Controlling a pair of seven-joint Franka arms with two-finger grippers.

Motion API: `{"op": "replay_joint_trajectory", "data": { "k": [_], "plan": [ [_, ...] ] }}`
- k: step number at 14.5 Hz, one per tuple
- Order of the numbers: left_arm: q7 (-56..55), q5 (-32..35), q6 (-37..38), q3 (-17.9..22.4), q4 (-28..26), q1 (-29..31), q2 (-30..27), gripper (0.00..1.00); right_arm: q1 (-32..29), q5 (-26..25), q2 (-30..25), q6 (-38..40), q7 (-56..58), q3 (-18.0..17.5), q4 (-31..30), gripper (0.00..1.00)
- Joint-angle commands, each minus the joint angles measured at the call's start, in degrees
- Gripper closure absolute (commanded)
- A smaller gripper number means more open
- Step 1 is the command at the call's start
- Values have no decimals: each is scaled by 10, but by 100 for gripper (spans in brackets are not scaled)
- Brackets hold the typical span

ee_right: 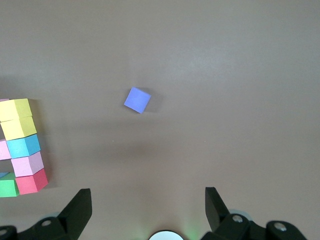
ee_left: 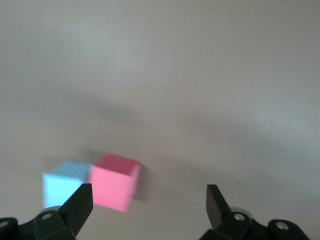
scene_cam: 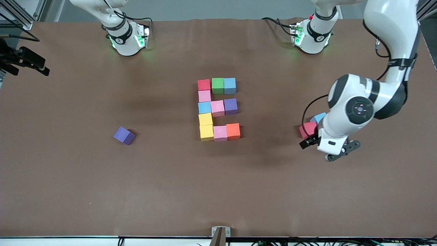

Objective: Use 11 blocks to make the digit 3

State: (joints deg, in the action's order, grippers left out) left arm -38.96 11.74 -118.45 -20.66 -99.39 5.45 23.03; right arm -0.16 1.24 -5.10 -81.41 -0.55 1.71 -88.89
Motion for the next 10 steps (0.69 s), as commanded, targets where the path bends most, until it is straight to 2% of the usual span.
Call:
{"op": "replay_joint_trajectory", "data": {
  "k": [1, 5, 10],
  "plan": [
    [155, -8, 17, -7, -20, 42, -44, 0, -3, 3, -1, 5, 4, -1, 2, 0],
    [262, -14, 83, -7, -10, 83, -100, 0, -2, 3, -1, 5, 4, -1, 2, 0],
    [339, -74, 128, -5, -3, 137, -172, 0, -3, -1, -1, 6, 6, -1, 3, 0]
  ]
}}
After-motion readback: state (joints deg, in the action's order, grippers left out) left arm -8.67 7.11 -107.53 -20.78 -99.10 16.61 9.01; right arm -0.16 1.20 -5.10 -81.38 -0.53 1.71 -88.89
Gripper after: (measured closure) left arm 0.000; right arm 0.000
